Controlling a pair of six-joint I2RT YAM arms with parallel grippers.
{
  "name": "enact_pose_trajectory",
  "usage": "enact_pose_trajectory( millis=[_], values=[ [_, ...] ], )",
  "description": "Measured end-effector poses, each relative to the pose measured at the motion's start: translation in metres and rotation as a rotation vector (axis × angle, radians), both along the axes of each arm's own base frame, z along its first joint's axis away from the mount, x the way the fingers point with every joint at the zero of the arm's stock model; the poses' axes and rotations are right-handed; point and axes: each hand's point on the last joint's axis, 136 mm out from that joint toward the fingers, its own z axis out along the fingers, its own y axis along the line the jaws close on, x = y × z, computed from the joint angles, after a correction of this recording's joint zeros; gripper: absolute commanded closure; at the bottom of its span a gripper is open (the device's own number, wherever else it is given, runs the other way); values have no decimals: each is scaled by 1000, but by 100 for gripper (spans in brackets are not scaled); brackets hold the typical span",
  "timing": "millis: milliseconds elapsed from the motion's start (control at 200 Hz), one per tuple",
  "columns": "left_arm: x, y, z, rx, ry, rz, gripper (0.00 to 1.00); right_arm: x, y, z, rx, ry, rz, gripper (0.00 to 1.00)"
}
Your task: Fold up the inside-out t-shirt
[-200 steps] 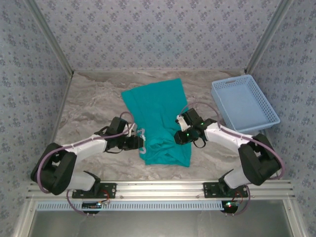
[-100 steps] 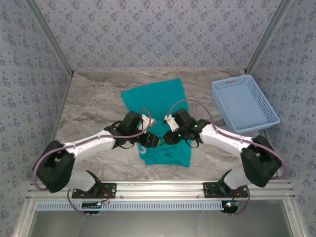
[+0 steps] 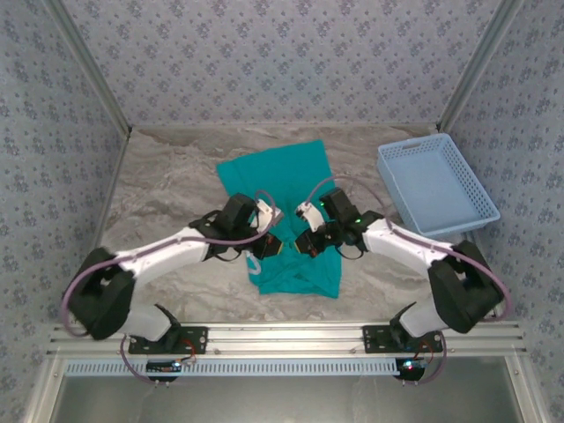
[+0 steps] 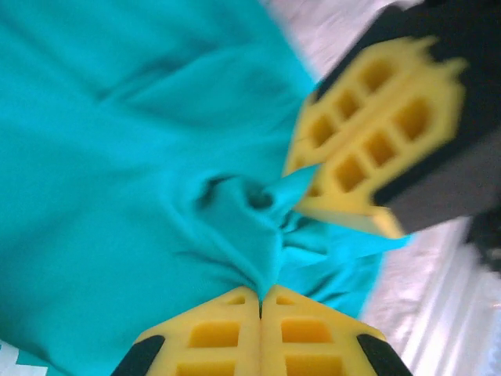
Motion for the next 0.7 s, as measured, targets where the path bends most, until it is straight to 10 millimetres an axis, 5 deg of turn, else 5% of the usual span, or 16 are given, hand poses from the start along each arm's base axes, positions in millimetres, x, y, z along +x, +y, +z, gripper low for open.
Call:
enact_pose_trajectory(
  millis=[75, 145, 285, 400, 455, 540, 700],
  values=[
    [0, 6, 23, -78, -35, 8, 100, 4, -3, 14, 73, 11, 15, 93],
    [5, 15, 17, -93, -24, 42, 100, 15, -11, 12, 108, 41, -15, 88],
    [1, 46, -61, 21, 141, 142, 93, 44, -43, -32, 32, 169, -206, 74],
    [-17, 61, -106, 110, 264, 168, 71, 45, -57, -66, -58, 258, -274, 71],
    [-18, 57, -103, 81, 275, 159, 57, 40, -58, -71, -91, 266, -276, 70],
    [-19, 51, -94, 45, 281, 152, 53, 38, -55, -60, -116, 201, -264, 66],
    [-16, 50, -63, -1, 228, 158, 50, 25, -32, -5, -112, -46, -157, 60]
  ],
)
